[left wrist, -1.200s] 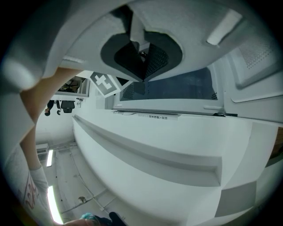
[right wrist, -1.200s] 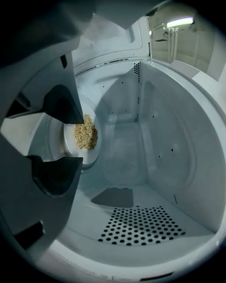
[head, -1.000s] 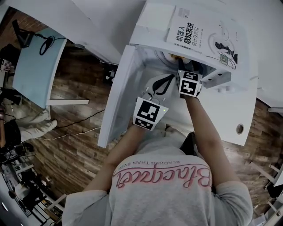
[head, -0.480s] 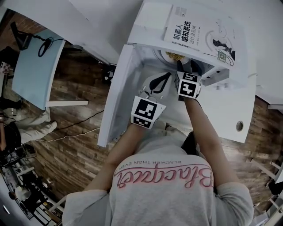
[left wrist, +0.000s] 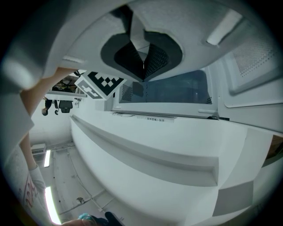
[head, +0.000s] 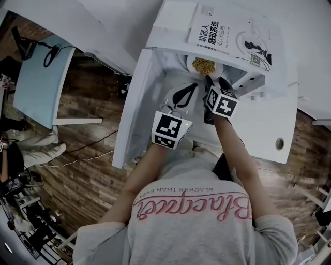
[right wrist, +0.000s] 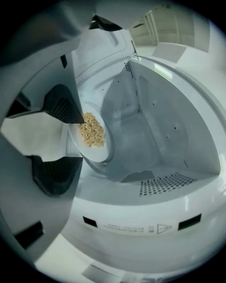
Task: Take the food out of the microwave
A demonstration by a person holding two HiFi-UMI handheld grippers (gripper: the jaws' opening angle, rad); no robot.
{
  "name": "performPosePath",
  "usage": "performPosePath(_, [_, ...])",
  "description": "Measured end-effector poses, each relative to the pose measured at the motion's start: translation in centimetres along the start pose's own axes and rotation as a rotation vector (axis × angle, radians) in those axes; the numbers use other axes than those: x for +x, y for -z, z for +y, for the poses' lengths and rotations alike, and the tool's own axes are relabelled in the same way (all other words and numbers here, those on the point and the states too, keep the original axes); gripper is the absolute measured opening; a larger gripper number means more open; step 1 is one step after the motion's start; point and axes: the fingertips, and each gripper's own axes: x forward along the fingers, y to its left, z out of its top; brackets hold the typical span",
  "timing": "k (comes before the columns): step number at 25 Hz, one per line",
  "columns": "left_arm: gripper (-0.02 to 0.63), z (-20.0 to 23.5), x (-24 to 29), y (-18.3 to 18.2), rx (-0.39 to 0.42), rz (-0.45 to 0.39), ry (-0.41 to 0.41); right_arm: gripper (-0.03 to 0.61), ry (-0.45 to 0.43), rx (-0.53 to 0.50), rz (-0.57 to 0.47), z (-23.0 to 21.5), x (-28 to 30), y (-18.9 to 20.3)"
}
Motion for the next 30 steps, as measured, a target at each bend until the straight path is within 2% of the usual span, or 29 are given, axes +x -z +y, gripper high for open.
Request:
performPosePath(3, [0.008, 0.2, -0.3, 0.3, -0.004, 0.002, -0.016, 0.232, -0.004, 0.097, 0.003, -0.6, -0.3, 0.1])
performPosePath(6, [0.008, 0.5, -0.7, 0.8, -0.009, 0.010, -0.035, 0.221, -0.023, 0.126, 0.002, -0.9, -0.5, 0.0])
performPosePath(9, [0.008, 0.6, -0.9, 0.8, -0.015, 0.006, -0.045, 0.184, -0.071, 0.185, 0.000, -1.1, -0.4, 0.1])
performPosePath(10, [0.008, 0.7, -0.9, 0.8, -0.016, 0.004, -0.048, 0.149, -0.099, 0.223, 0.003, -1.0, -0.2, 0.1])
performPosePath(14, [0.008, 0.6, -0.8, 0.6, -0.015, 0.003, -0.053, 0.111, -0.181, 0.336, 0.017, -0.2, 0.2, 0.1])
performPosePath(20, [0.008, 0.9, -1.0, 0.3, -0.016, -0.003, -0.066, 0.061, -0.205, 0.426, -0.039, 0.3, -0.6, -0.2])
performPosePath(26, [0.008, 0.7, -1.2, 0.5, -0.033, -0.004, -0.071, 0.023, -0.305, 0.680, -0.068, 0.2, -1.3, -0.7])
performPosePath(30, [0.008, 0.3, -1.3, 0.4, -0.040, -0.008, -0.072, 0.020, -0.359, 0.770, -0.081, 0.3, -2.1, -0.9])
